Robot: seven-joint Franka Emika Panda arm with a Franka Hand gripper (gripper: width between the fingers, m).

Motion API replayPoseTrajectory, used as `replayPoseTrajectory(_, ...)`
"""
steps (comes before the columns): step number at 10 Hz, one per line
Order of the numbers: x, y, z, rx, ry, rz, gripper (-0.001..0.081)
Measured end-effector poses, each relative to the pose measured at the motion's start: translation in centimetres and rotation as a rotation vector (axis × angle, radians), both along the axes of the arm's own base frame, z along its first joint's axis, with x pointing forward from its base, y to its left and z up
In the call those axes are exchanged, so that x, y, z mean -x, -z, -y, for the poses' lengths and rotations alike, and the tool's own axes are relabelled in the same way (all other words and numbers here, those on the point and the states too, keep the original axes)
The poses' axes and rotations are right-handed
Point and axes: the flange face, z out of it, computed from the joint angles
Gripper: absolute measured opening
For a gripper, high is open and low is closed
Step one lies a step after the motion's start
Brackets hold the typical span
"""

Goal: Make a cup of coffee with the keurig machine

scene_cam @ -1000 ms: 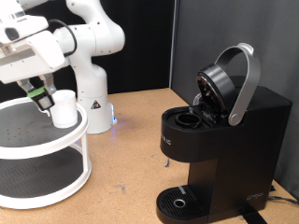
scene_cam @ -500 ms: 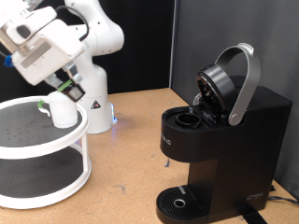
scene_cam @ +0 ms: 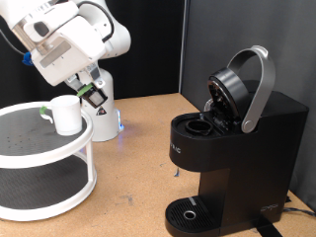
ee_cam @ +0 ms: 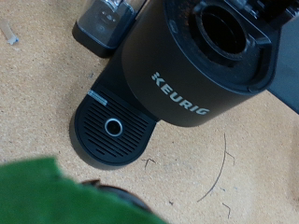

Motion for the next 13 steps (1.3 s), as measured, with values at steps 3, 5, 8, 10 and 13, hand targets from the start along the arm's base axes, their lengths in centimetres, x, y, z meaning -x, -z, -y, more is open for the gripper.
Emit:
replayPoseTrajectory(3, 0.2, 0.0, -1.6, -0.217, 0.020, -0.036, 0.0491)
replayPoseTrajectory(5, -0.7, -1.0, -3.4, -0.303, 0.086, -0.108, 0.0491)
replayPoseTrajectory(8, -3.2, -2.8, -5.9, -0.319, 0.141, -0.205, 0.0491)
replayPoseTrajectory(10, -5.1, -2.8, -7.3, -0.275, 0.160, -0.220, 0.0491)
replayPoseTrajectory(13, -4.5, -2.7, -7.7, -0.324, 0.121, -0.282, 0.0491)
